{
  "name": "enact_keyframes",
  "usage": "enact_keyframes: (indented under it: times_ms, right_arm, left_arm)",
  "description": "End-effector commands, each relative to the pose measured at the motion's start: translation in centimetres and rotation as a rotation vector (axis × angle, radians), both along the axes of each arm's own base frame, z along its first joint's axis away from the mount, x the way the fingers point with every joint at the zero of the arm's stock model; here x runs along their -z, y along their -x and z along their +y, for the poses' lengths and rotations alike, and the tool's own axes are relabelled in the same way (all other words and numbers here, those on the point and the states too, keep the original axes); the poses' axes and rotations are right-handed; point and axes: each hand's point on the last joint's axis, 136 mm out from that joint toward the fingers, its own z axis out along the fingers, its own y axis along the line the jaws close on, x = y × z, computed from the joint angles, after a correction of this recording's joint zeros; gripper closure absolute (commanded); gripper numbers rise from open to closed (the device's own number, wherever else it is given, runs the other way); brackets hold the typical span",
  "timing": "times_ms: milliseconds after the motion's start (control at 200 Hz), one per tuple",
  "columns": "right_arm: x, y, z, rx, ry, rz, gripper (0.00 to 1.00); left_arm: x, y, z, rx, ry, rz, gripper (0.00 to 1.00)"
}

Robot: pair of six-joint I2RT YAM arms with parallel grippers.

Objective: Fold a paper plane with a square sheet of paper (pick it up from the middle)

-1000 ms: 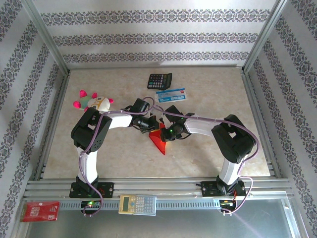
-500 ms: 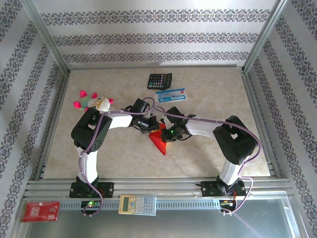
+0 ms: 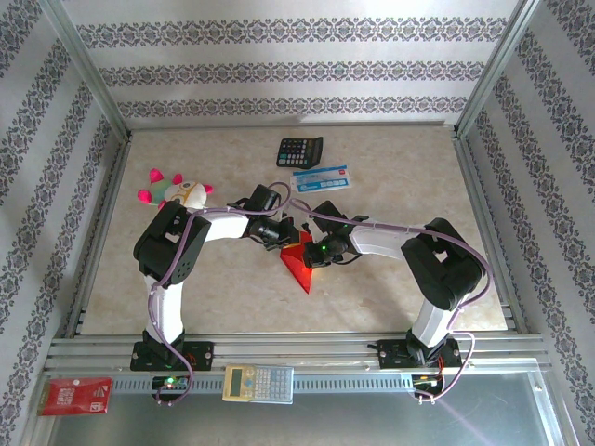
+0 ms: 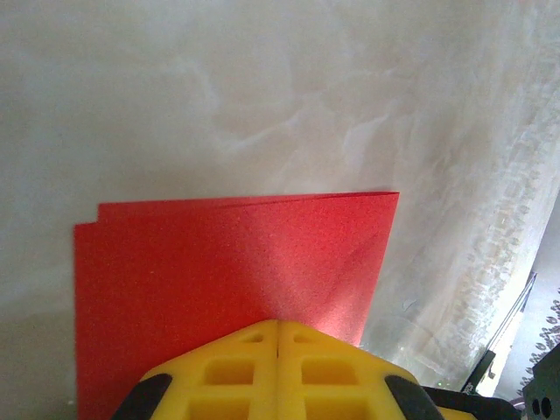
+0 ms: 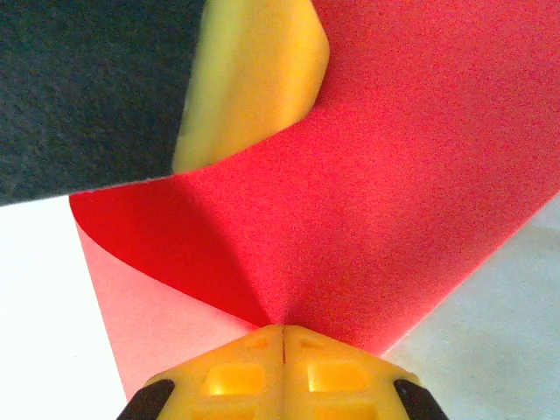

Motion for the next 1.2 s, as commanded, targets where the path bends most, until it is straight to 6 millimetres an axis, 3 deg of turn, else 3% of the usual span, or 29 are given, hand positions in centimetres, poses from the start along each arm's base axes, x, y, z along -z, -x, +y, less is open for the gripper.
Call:
enact_keyframes:
  times_ms: [0,390,545,749,944,1039,1194]
  right_arm:
    - [0.2,1.2,-0.4,0.0,0.017,0.031,1.0]
    - [2.0,1.3,-1.2,0.007,0.084,0.057,1.0]
    - [2.7,1.9,-1.9,0.017,0.109,0.077,1.0]
    - [3.5,2.6,-2.7,0.025,0.136,0.098,1.0]
    - [3.8,2.8,-2.9,0.025,0.145,0.105,1.0]
    - [3.9,2.8,-2.9,0.025,0.144,0.108,1.0]
    - [4.3,2.8,-2.8,0.026,0.148,0.116,1.0]
  left_arm:
    - [4.6,2.7,2.4,-0.004,-0.132,0.124,0.96]
    - [4.4,2.6,2.3,-0.001,-0.129,0.122,0.96]
    - [3.4,1.9,2.0,0.006,-0.124,0.104,0.93]
    - [-0.2,-0.9,2.2,-0.016,-0.096,0.037,0.83]
    - [-5.1,-2.9,4.3,-0.077,-0.061,-0.047,0.78]
    - [-6.7,-2.0,5.6,-0.111,-0.071,-0.074,0.81]
    - [-7.6,2.8,5.2,-0.142,0.023,-0.045,0.95]
